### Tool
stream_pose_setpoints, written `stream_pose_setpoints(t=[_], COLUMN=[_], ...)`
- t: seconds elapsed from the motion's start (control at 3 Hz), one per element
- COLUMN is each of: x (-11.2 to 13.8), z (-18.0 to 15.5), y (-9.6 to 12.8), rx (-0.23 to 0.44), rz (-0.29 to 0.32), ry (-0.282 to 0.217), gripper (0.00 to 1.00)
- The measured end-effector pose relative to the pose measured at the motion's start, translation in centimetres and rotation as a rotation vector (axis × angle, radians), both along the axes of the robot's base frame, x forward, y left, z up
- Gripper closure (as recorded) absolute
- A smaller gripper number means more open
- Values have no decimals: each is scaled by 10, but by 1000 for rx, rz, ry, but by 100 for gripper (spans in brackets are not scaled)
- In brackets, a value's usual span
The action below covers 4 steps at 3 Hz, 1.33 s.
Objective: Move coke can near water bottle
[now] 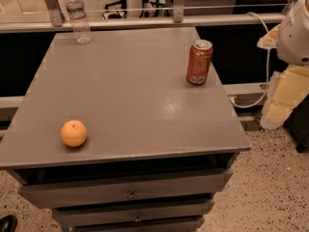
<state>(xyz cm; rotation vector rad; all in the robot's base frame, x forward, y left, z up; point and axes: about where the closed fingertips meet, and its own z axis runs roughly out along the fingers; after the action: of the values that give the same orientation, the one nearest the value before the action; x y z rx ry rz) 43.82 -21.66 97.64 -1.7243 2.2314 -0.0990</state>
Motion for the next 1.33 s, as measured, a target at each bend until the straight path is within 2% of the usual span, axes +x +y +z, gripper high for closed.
stream_pose_setpoints(t=[0.33, 0.67, 1.0, 1.33], x=[0, 14, 60, 102], z=[0, -8, -31, -40], y=[0, 0, -2, 3], rx=[0, 43, 172, 295], rz=[0, 1, -20, -39], ry=[0, -36, -93, -168], gripper=[0, 0, 0, 0])
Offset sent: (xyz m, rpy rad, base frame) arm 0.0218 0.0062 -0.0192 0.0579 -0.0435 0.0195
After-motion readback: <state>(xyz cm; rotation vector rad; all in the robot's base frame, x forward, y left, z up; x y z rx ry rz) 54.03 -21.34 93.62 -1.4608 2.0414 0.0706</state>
